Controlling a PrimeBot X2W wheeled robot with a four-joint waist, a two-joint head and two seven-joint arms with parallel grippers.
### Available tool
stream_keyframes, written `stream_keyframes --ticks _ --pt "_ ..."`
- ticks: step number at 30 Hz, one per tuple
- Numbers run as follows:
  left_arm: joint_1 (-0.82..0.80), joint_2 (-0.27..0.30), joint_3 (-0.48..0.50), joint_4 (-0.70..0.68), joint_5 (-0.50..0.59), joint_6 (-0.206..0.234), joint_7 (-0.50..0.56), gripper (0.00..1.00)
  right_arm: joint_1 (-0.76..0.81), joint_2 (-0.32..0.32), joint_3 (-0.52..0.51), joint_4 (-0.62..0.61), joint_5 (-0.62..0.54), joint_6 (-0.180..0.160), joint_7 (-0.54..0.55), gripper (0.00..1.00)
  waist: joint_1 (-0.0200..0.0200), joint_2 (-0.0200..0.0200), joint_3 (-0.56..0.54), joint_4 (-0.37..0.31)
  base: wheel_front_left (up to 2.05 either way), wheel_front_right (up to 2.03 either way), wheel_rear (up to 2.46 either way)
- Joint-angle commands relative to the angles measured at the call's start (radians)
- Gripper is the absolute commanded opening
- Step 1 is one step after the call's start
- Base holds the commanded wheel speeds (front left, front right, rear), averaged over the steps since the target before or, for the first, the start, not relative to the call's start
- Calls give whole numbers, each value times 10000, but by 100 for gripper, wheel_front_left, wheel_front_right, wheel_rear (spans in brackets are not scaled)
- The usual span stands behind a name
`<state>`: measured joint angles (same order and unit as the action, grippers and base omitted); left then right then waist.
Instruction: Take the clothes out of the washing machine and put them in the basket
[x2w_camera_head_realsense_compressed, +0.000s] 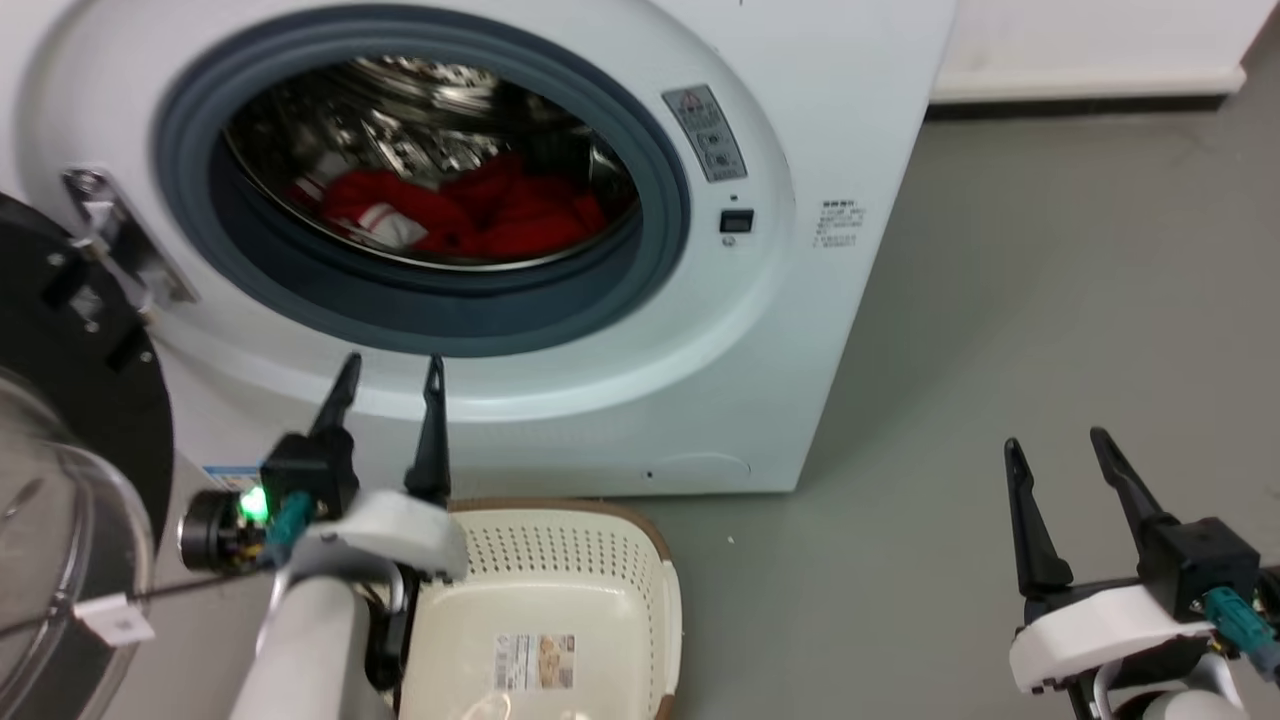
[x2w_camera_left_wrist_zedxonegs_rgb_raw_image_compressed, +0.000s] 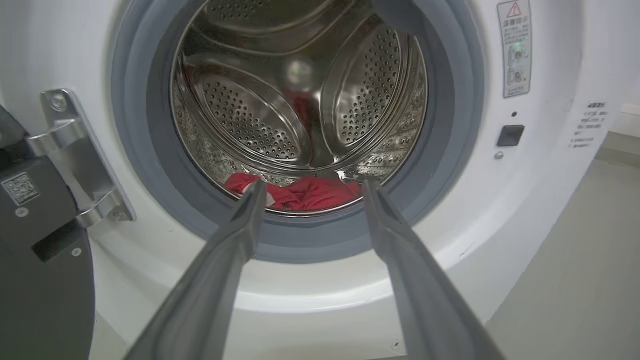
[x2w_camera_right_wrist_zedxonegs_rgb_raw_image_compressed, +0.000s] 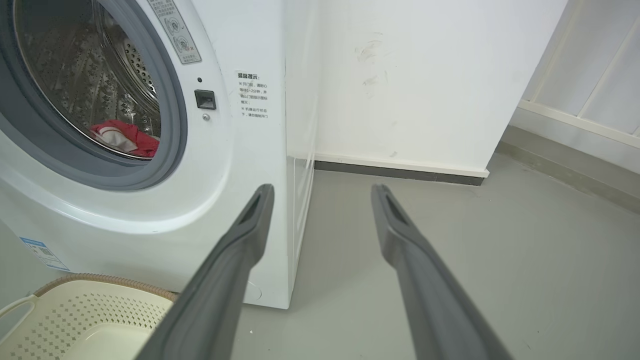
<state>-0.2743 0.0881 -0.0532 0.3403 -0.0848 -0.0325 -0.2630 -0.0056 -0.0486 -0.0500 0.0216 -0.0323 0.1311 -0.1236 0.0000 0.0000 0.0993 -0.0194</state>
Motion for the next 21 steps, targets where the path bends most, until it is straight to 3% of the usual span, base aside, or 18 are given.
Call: stream_keyframes --ticks 1,7,21 --pt "-515 104 49 207 -51 -23 48 100 -236 -32 3 -56 118 -7 -94 100 0 0 718 -350 0 0 0" --pt "-2280 701 218 910 -128 -201 600 100 -851 -27 103 23 287 -7 -371 100 0 0 2082 -880 0 0 0" --pt "-6314 2854 276 2584 186 -611 2324 100 -2349 -21 613 561 898 -7 -1143 100 0 0 4598 -2261 0 0 0"
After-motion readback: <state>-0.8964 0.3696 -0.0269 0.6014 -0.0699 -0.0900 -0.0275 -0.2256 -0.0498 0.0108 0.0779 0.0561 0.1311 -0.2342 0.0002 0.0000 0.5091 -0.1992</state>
